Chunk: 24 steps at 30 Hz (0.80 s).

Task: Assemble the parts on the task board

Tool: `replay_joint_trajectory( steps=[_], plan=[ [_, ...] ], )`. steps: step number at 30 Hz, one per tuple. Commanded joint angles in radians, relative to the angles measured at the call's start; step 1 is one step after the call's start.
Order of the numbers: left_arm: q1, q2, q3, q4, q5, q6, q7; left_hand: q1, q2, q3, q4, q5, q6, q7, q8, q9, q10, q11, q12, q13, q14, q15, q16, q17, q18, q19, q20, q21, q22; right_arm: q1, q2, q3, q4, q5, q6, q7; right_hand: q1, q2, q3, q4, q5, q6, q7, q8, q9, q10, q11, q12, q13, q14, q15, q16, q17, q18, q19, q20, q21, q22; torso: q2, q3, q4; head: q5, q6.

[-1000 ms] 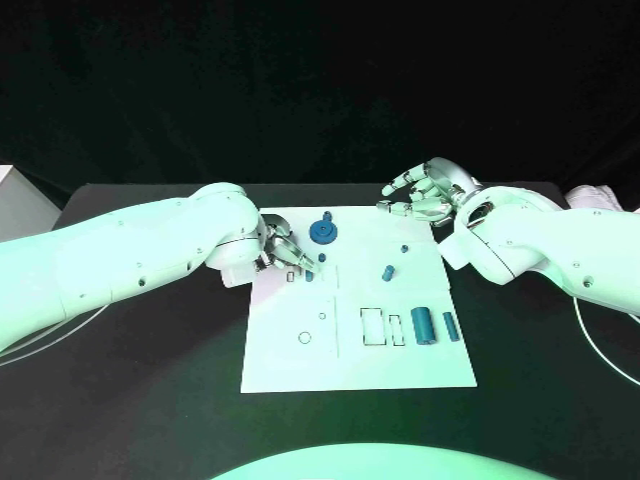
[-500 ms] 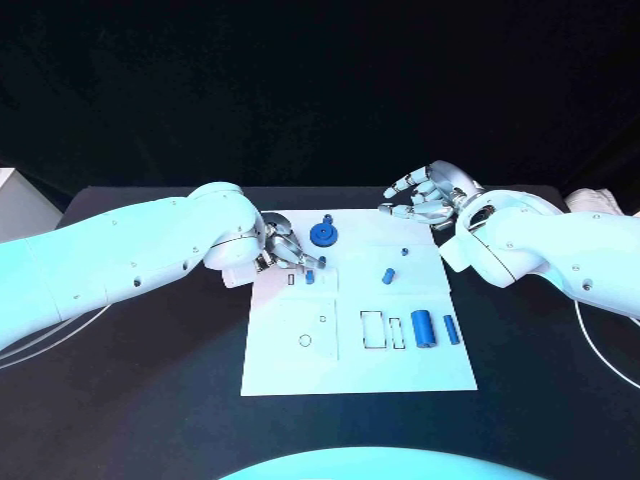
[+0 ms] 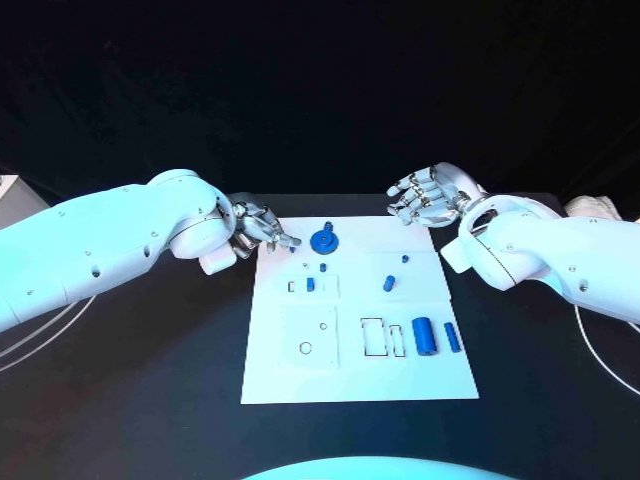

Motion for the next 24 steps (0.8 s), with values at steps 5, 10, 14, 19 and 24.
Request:
replay_joint_trajectory(
  steps=[5, 10, 14, 19, 24],
  plan=[
    [0.01, 0.012, 0.008, -0.06, 0.004, -0.021, 0.066, -0.029, 0.021, -0.009, 0.007, 0.006, -0.003, 0.008, -0.018, -0.029, 0.002, 0.007, 0.012, -0.007, 0.045, 0.013, 0.013, 0.121, 0.005, 0.025, 0.018, 0.014, 0.031, -0.005, 0.01, -0.003, -0.042, 0.1, 0.024, 0.183, -0.047, -0.004, 0.049, -0.074, 0.002, -0.049, 0.031, -0.058, -0.021, 0.004, 0.044, -0.164, -0.253, -0.014, 0.051, -0.224, -0.159, 0.006, -0.102, 0.074, -0.186, -0.226, 0.004, -0.0005, -0.0019, 0.001, 0.008],
    [0.013, 0.038, 0.009, -0.101, -0.026, -0.004, 0.04, -0.048, 0.03, -0.018, 0.006, 0.006, 0.015, 0.003, -0.024, -0.051, 0.017, 0.003, 0.024, -0.012, 0.061, 0.01, 0.034, 0.154, -0.004, 0.058, 0.017, 0.037, 0.073, -0.008, 0.015, -0.004, -0.056, 0.05, 0.037, 0.22, -0.083, 0.014, 0.019, -0.112, 0.017, -0.084, 0.06, -0.093, -0.046, 0.002, 0.074, -0.269, -0.353, -0.06, 0.087, -0.327, -0.244, 0.005, -0.23, 0.109, -0.187, -0.369, 0.005, 0.0002, -0.0012, 0.001, 0.007],
    [0.013, 0.068, 0.007, -0.138, -0.047, 0.024, 0.016, -0.056, 0.03, -0.024, 0.007, 0.005, 0.021, 0.002, -0.028, -0.06, 0.021, 0.002, 0.028, -0.014, 0.064, 0.009, 0.036, 0.157, -0.005, 0.062, 0.016, 0.04, 0.079, -0.01, 0.017, -0.004, -0.061, -0.007, 0.028, 0.24, -0.095, 0.022, -0.004, -0.127, 0.023, -0.11, 0.066, -0.108, -0.066, 0.003, 0.081, -0.289, -0.371, -0.08, 0.097, -0.362, -0.274, 0.001, -0.317, 0.114, -0.191, -0.431, 0.005, 0.0006, -0.0006, 0.0, 0.006],
    [0.013, 0.113, 0.0, -0.194, -0.075, 0.065, -0.005, -0.067, 0.031, -0.031, 0.007, 0.003, 0.025, 0.001, -0.031, -0.068, 0.023, 0.002, 0.03, -0.016, 0.065, 0.008, 0.038, 0.159, -0.005, 0.064, 0.015, 0.041, 0.081, -0.011, 0.021, -0.005, -0.07, -0.097, 0.015, 0.259, -0.1, 0.035, -0.06, -0.144, 0.026, -0.188, 0.074, -0.137, -0.109, -0.039, 0.092, -0.29, -0.372, -0.122, 0.109, -0.409, -0.312, -0.01, -0.449, 0.116, -0.197, -0.498, 0.006, -0.001, -0.0035, 0.001, 0.006],
    [0.012, 0.15, -0.009, -0.238, -0.117, 0.085, -0.009, -0.072, 0.031, -0.035, 0.007, 0.001, 0.027, 0.001, -0.033, -0.071, 0.023, 0.002, 0.031, -0.017, 0.066, 0.008, 0.039, 0.162, -0.006, 0.066, 0.015, 0.043, 0.084, -0.012, 0.026, -0.005, -0.079, -0.191, 0.011, 0.247, -0.022, 0.077, -0.329, -0.083, 0.069, -0.352, 0.067, -0.164, -0.183, -0.196, 0.091, -0.292, -0.374, -0.346, 0.115, -0.424, -0.397, -0.024, -0.718, 0.118, -0.212, -0.579, 0.01, 0.0002, -0.006, 0.004, 0.008]
  ],
)
